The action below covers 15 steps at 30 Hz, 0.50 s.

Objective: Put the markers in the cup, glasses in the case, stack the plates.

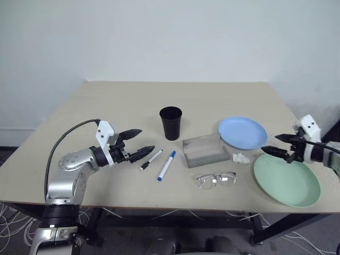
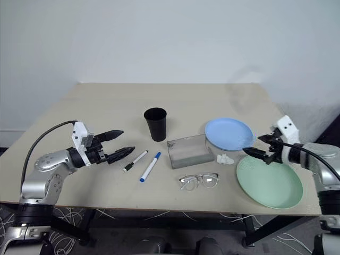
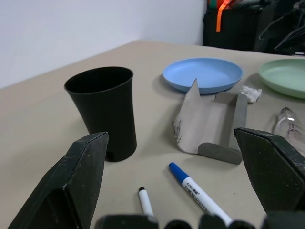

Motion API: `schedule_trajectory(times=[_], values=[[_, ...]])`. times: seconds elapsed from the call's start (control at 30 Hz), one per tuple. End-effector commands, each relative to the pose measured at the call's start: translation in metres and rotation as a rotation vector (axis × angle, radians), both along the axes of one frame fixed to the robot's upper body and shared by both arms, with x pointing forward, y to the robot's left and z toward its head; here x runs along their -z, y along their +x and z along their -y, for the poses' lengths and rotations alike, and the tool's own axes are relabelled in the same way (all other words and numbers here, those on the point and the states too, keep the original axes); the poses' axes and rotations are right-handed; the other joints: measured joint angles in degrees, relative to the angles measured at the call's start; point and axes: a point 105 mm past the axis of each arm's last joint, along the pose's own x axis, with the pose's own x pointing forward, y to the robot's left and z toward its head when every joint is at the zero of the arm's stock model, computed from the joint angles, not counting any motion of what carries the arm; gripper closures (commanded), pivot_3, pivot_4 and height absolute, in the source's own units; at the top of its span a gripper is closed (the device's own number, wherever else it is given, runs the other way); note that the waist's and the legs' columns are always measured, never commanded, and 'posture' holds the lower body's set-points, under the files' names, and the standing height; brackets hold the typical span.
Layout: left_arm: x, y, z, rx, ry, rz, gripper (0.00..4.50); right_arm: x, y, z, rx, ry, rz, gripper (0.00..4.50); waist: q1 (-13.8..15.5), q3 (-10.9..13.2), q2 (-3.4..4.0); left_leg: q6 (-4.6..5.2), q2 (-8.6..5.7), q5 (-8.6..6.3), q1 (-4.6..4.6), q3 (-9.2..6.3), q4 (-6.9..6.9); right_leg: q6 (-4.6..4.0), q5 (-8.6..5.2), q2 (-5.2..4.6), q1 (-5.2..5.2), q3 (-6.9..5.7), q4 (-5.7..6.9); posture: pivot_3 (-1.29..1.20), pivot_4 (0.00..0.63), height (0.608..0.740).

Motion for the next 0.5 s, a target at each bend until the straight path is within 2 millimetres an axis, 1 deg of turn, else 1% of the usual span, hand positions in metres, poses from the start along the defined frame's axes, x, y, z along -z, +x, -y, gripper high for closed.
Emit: schedule_trajectory(times=[0.03,0.13,0.27,0.43,0.5], values=[[-0.010,0.002,0.006,0.026,0.002,0.047,0.00,-0.007,-0.006,0.027,0.097,-0.016,0.010,0.01,0.0,0.0,0.00,0.01,0.01,0.00,0.01,0.02,0.02,0.00,0.00,0.00,0.01,0.00,0.00,0.00,0.000,0.732],[-0.007,0.001,0.008,0.035,-0.002,0.033,0.00,0.005,-0.017,0.048,0.188,-0.017,-0.034,0.01,0.0,0.0,0.02,0.04,0.08,-0.02,0.01,0.15,0.09,0.00,0.00,0.00,0.02,0.00,-0.01,0.00,0.000,0.732],[-0.006,0.001,0.009,0.038,0.001,0.027,0.00,0.020,-0.026,0.064,0.260,-0.025,-0.061,0.01,-0.1,0.0,0.06,0.06,0.14,-0.03,0.01,0.29,0.22,0.00,0.00,0.00,0.07,-0.01,0.00,0.00,0.000,0.732],[-0.005,0.001,0.008,0.036,0.003,0.020,0.00,0.033,-0.029,0.086,0.377,-0.042,-0.064,0.01,-0.4,0.0,0.17,0.10,0.28,-0.04,0.03,0.90,0.34,0.00,-0.01,-0.03,0.10,0.00,-0.02,0.00,0.000,0.732],[-0.005,0.001,0.008,0.035,0.004,0.018,0.00,0.039,-0.032,0.089,0.392,-0.037,-0.077,0.01,-0.5,0.0,0.17,0.12,0.41,-0.04,0.03,1.18,0.37,0.00,-0.01,-0.03,0.10,0.00,-0.03,0.00,0.000,0.732]])
